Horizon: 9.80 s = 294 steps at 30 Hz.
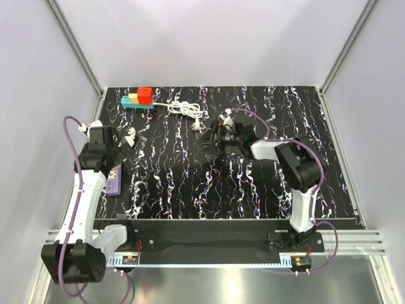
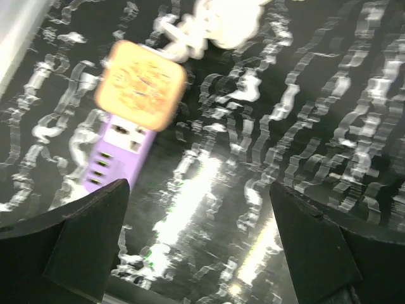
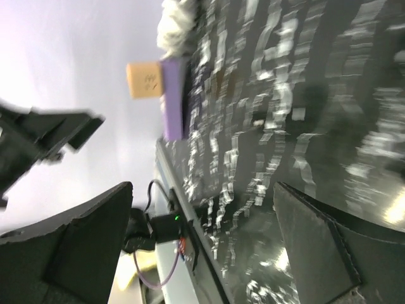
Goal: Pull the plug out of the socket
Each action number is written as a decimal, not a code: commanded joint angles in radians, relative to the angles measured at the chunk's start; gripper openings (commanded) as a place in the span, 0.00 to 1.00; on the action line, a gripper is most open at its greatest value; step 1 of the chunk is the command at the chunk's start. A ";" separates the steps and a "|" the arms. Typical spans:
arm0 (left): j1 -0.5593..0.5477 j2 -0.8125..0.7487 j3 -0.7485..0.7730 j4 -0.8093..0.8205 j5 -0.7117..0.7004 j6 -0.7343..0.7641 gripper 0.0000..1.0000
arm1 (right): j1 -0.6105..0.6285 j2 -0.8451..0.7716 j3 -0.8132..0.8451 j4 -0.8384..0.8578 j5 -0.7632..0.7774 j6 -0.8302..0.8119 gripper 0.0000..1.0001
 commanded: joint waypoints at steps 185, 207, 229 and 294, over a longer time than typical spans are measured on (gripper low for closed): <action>-0.029 -0.025 -0.022 0.095 0.430 0.129 0.00 | 0.208 0.152 0.531 -0.763 0.043 -0.307 1.00; -0.747 0.402 -0.068 0.268 0.781 -0.014 0.00 | 0.033 -0.504 -0.207 -0.856 0.286 -0.491 1.00; -0.772 0.687 0.076 0.173 0.688 0.141 0.31 | -0.048 -0.567 -0.261 -0.854 0.224 -0.546 1.00; -0.338 0.321 0.133 0.014 0.126 0.205 0.99 | -0.030 -0.539 -0.261 -0.764 0.126 -0.430 1.00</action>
